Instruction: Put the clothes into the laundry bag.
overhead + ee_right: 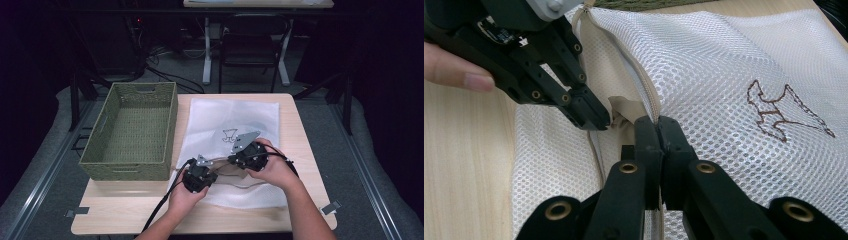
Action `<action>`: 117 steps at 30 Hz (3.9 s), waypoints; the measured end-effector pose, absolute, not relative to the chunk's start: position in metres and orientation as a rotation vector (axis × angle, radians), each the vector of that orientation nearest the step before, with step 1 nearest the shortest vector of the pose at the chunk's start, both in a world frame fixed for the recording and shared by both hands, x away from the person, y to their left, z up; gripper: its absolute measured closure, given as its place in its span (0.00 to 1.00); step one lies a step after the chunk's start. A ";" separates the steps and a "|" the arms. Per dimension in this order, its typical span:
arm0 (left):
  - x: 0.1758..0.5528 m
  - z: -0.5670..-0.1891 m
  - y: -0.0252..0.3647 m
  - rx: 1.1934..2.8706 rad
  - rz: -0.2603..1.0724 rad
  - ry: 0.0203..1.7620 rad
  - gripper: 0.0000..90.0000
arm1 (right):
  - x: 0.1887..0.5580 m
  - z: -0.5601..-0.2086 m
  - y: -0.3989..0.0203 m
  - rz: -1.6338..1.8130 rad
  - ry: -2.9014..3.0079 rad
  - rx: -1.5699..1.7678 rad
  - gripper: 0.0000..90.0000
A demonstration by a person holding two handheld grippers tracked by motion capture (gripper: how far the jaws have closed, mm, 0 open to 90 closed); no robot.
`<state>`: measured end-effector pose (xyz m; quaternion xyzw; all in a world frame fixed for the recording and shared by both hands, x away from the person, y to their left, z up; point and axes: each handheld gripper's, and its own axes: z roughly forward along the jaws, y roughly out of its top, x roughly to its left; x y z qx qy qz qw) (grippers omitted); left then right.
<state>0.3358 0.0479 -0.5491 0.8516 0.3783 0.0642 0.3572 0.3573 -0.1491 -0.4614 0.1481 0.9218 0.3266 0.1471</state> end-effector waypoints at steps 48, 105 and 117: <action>0.369 -0.553 0.031 2.157 0.220 1.070 0.93 | 0.359 -0.461 -0.152 0.960 2.663 0.435 0.99; 0.398 -0.551 0.017 2.094 0.220 1.122 0.90 | 0.360 -0.464 -0.149 0.948 2.669 0.434 0.99; 0.368 -0.528 0.029 2.140 0.198 1.023 0.65 | 0.360 -0.459 -0.155 0.983 2.651 0.465 0.99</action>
